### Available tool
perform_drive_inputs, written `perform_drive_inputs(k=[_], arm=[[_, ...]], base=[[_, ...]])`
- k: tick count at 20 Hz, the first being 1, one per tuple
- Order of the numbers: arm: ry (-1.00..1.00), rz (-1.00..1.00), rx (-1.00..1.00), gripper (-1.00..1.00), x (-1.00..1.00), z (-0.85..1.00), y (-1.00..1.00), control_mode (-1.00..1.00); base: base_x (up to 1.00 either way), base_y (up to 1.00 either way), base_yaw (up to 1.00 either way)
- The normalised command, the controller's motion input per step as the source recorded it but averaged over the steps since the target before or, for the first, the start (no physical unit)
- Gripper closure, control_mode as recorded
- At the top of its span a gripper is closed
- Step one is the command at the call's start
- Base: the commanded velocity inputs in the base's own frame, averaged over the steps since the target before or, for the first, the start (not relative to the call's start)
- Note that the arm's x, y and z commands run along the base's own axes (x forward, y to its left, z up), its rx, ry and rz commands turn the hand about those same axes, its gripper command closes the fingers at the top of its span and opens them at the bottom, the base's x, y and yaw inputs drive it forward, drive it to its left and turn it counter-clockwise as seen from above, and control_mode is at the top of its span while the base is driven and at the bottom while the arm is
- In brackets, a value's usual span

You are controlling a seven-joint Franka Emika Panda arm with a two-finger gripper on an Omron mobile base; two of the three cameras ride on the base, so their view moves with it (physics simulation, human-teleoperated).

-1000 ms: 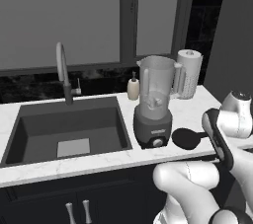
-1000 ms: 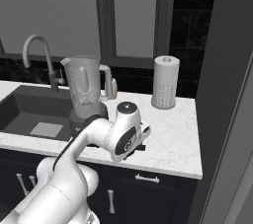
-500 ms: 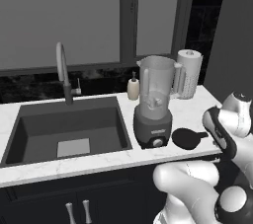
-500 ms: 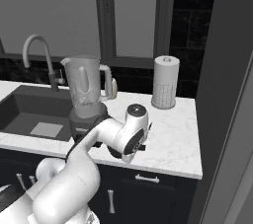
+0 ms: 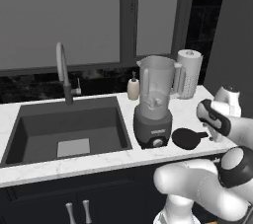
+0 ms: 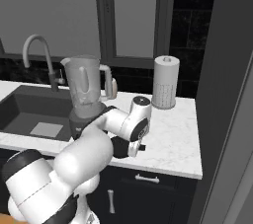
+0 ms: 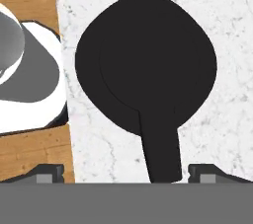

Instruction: Close the lid blender by securely placing the lid on top.

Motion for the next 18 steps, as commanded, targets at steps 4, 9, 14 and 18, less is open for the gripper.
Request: perform_drive_inputs(k=[4, 9, 14, 18], arm=[[0.0, 0.21, 0.1, -1.0, 0.1, -0.19, -0.06, -1.0], [0.0, 0.13, 0.02, -1.0, 0.07, -0.26, 0.0, -1.0], [0.0, 0.0, 0.0, -1.0, 0.14, -0.24, 0.07, -1.0], [0.0, 0.0, 0.0, -1.0, 0.28, -0.22, 0.0, -1.0]], base=[[0.0, 0.0, 0.0], [0.0, 0.0, 0.0], [0.0, 0.0, 0.0], [0.0, 0.0, 0.0]])
